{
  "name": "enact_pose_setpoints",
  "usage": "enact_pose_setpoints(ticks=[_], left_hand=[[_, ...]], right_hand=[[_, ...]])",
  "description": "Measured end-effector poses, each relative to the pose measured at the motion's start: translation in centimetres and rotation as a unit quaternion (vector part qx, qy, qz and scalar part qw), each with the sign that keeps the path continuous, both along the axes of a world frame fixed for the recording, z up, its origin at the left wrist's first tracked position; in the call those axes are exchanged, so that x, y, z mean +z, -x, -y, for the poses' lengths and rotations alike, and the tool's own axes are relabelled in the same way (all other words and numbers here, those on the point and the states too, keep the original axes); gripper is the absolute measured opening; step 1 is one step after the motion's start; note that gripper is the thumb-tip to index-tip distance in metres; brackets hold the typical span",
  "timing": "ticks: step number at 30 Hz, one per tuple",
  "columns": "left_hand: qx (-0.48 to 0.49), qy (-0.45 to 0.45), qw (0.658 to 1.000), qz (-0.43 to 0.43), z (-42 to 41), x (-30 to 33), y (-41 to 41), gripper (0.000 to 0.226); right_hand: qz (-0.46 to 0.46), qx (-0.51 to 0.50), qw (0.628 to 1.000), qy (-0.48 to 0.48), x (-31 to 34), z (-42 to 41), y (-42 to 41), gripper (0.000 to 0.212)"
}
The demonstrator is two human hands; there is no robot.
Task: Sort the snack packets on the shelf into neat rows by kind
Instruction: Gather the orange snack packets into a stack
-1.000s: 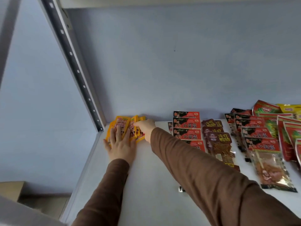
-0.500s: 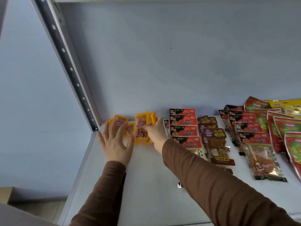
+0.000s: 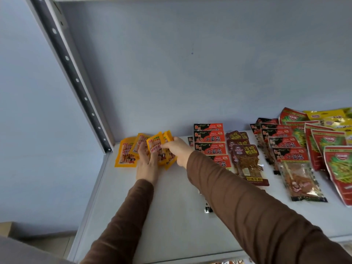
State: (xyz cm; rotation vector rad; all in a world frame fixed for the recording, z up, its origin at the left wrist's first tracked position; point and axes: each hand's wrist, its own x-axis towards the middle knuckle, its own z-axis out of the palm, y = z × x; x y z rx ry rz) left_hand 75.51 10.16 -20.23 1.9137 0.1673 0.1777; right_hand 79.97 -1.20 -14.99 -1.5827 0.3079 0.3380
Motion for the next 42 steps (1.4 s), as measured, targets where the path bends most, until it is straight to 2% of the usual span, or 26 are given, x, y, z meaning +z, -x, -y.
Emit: enact_pose_setpoints(ticks=[3,6,8,10,12,14,16,17,19,21,25,29,32,35,37,39,40,42], left_hand=[[-0.008,0.084,0.996,0.006,-0.4,-0.3,0.1,0.055],[0.001,0.186,0.982,0.02,-0.4,0.2,0.7,0.053],[0.009,0.19,0.981,0.026,-0.5,0.4,1.2,0.057],[0.008,0.191,0.981,0.02,-0.7,0.7,1.5,0.065],[-0.034,0.254,0.966,-0.029,-0.5,1.5,1.7,0.067],[-0.099,0.304,0.944,-0.078,0.5,2.3,2.0,0.054],[-0.123,0.288,0.946,-0.083,1.9,2.4,2.3,0.035],[-0.117,0.279,0.95,-0.075,2.5,2.3,2.4,0.034],[-0.112,0.282,0.951,-0.066,3.0,1.8,2.6,0.061],[-0.12,0.283,0.949,-0.068,2.6,1.5,2.7,0.088],[-0.138,0.259,0.951,-0.101,2.4,1.5,2.6,0.097],[-0.139,0.189,0.964,-0.126,3.1,1.4,2.3,0.099],[-0.116,0.137,0.977,-0.113,3.4,1.3,1.9,0.098],[-0.108,0.039,0.99,-0.085,4.2,1.4,2.0,0.09],[-0.098,-0.09,0.989,-0.061,4.6,1.1,1.6,0.08],[-0.096,-0.211,0.972,-0.043,4.5,0.8,1.5,0.076],[-0.096,-0.231,0.968,-0.032,4.1,0.7,1.5,0.079],[-0.106,-0.185,0.977,-0.007,2.9,0.9,2.0,0.09]], right_hand=[[-0.024,0.016,0.999,-0.021,0.5,-0.1,0.2,0.042],[0.024,-0.007,1.0,0.0,0.0,0.2,1.7,0.033],[0.068,-0.031,0.997,0.001,-0.7,1.0,3.1,0.026],[0.094,-0.039,0.994,-0.042,-1.1,2.1,4.6,0.024],[0.095,-0.026,0.991,-0.085,-1.1,3.0,5.8,0.024],[0.082,0.002,0.993,-0.085,-1.2,3.3,6.5,0.025],[0.065,0.016,0.995,-0.068,-1.3,3.3,6.9,0.031],[0.062,0.016,0.996,-0.057,-1.3,3.3,7.0,0.043],[0.069,0.002,0.997,-0.035,-1.3,3.6,7.0,0.07],[0.081,-0.013,0.997,-0.016,-1.4,4.1,7.0,0.079],[0.078,-0.002,0.997,-0.002,-1.6,4.1,7.1,0.068],[0.075,-0.013,0.997,0.021,-1.8,3.3,6.9,0.063],[0.077,-0.032,0.996,0.029,-2.0,2.8,6.8,0.063],[0.087,-0.059,0.994,0.033,-1.8,2.5,6.7,0.063],[0.084,-0.052,0.994,0.038,-1.8,2.5,6.5,0.059],[0.072,-0.039,0.996,0.036,-1.6,2.5,6.5,0.056],[0.069,-0.037,0.997,0.029,-1.5,2.7,6.5,0.055],[0.071,-0.04,0.997,0.015,-1.0,3.2,6.5,0.056]])
